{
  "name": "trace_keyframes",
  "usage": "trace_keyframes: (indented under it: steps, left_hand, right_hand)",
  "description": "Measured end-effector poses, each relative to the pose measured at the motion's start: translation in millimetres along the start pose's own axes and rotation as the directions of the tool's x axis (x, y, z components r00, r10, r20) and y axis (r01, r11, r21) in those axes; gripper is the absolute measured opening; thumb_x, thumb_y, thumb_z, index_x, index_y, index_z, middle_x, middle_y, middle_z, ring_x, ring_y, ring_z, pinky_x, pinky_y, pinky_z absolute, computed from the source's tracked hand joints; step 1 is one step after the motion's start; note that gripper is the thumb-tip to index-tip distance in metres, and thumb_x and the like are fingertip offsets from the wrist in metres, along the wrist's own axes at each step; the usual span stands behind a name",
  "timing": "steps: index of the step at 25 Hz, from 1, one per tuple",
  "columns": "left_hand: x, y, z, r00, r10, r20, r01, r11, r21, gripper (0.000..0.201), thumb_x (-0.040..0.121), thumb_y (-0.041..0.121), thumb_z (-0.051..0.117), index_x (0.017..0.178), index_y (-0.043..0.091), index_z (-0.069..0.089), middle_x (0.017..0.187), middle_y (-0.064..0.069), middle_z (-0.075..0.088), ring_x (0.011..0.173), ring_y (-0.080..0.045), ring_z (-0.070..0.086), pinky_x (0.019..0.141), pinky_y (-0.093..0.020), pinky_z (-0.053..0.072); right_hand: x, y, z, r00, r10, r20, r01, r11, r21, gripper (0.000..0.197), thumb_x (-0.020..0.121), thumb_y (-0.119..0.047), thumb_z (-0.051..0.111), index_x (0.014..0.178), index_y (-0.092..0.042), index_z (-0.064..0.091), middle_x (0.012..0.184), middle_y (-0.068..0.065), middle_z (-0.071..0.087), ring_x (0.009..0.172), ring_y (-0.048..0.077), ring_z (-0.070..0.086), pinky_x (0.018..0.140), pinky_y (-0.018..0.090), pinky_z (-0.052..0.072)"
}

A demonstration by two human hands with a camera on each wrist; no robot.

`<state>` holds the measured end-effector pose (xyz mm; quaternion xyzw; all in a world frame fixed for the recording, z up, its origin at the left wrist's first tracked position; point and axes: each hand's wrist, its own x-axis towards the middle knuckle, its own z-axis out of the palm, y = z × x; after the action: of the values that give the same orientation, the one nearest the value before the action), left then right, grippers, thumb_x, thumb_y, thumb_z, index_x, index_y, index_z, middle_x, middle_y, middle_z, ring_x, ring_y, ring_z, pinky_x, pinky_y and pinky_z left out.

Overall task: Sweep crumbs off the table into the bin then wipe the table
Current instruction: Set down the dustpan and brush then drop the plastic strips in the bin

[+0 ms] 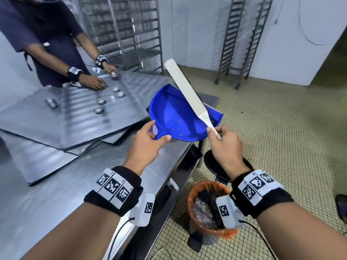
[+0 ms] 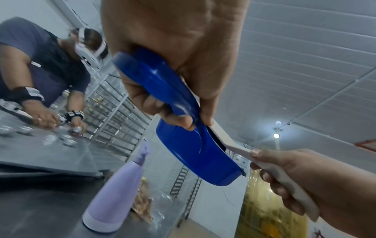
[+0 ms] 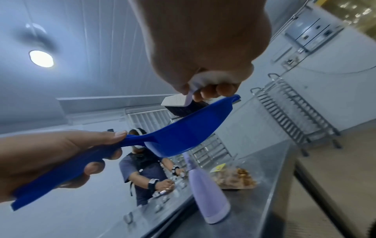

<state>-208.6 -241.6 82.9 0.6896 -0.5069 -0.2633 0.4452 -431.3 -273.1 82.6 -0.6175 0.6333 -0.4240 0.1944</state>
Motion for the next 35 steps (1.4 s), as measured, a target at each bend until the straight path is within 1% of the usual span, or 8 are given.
trace_keyframes:
  steps: [4,11,14,18,22,26,28,35]
  left_hand:
    - [-18.3,-19.0,-71.9,0.994,-0.014,-0.111,0.008,0.998,-0.061,0.063,0.076,0.04,0.079,0.132,0.034,0.051,0.085,-0.001,0.069,0.059,-0.017,0.059,0.069,-0.042,0.056]
    - [-56.3,-64.6,-152.6,0.943,-0.156,-0.295,0.116,0.982,-0.147,0.051,0.081,0.028,0.077,0.127,0.028,0.055,0.086,0.005,0.069,0.052,-0.014,0.055,0.045,-0.017,0.045]
    - [-69.8,-84.0,-166.0,0.897,-0.228,-0.378,0.183,0.971,-0.15,0.055,0.082,0.029,0.076,0.131,0.026,0.052,0.089,0.003,0.07,0.054,-0.016,0.057,0.047,-0.017,0.044]
    - [-81.6,-105.0,-159.6,0.826,-0.318,-0.466,0.298,0.947,-0.118,0.062,0.08,0.037,0.075,0.135,0.025,0.049,0.085,-0.007,0.07,0.054,-0.021,0.063,0.063,-0.034,0.053]
    - [-88.9,-118.7,-128.3,0.742,-0.409,-0.531,0.391,0.908,-0.152,0.066,0.077,0.038,0.076,0.135,0.023,0.049,0.083,-0.007,0.069,0.064,-0.025,0.065,0.07,-0.039,0.056]
    - [-98.5,-133.2,-94.0,0.648,-0.503,-0.572,0.483,0.852,-0.202,0.077,0.065,0.048,0.075,0.133,0.022,0.052,0.111,-0.012,0.07,0.096,-0.032,0.067,0.085,-0.046,0.055]
    - [-106.6,-135.0,-79.5,0.6,-0.539,-0.591,0.528,0.822,-0.214,0.07,0.073,0.041,0.077,0.134,0.016,0.052,0.122,-0.004,0.065,0.108,-0.029,0.063,0.094,-0.043,0.051]
    - [-112.8,-146.4,-50.1,0.448,-0.629,-0.635,0.599,0.739,-0.309,0.041,0.085,0.033,0.07,0.116,0.013,0.053,0.105,-0.003,0.062,0.094,-0.029,0.062,0.085,-0.035,0.049]
  right_hand:
    - [-25.9,-55.3,43.2,0.997,-0.049,0.062,0.045,0.997,0.068,0.022,0.09,-0.044,0.056,0.088,-0.023,0.06,0.084,-0.002,0.07,0.086,0.026,0.064,0.078,0.038,0.05]
    - [-59.3,-107.6,100.6,0.962,-0.169,0.215,0.152,0.984,0.091,0.026,0.093,-0.044,0.053,0.095,-0.019,0.061,0.09,0.004,0.071,0.091,0.032,0.062,0.074,0.036,0.044]
    - [-61.6,-114.5,118.8,0.929,-0.212,0.304,0.2,0.977,0.069,0.029,0.094,-0.044,0.051,0.1,-0.017,0.061,0.095,0.005,0.071,0.095,0.032,0.061,0.071,0.034,0.038]
    - [-52.9,-105.7,143.9,0.877,-0.266,0.4,0.271,0.961,0.046,0.031,0.094,-0.043,0.051,0.1,-0.014,0.061,0.095,0.01,0.07,0.096,0.035,0.061,0.076,0.038,0.046]
    - [-35.3,-88.4,162.2,0.81,-0.301,0.503,0.322,0.946,0.048,0.032,0.094,-0.042,0.051,0.1,-0.013,0.062,0.093,0.013,0.07,0.094,0.036,0.062,0.074,0.038,0.045]
    - [-26.5,-67.2,170.7,0.757,-0.311,0.574,0.34,0.939,0.061,0.033,0.095,-0.041,0.049,0.102,-0.011,0.06,0.095,0.015,0.069,0.093,0.038,0.061,0.074,0.039,0.044]
    - [-25.1,-56.5,172.1,0.743,-0.282,0.607,0.333,0.942,0.03,0.032,0.095,-0.041,0.048,0.103,-0.012,0.058,0.097,0.015,0.068,0.093,0.037,0.061,0.075,0.038,0.043]
    - [-21.2,-10.2,180.2,0.704,-0.182,0.686,0.356,0.927,-0.119,0.032,0.098,-0.035,0.044,0.113,-0.007,0.05,0.109,0.017,0.065,0.099,0.037,0.061,0.08,0.038,0.044]
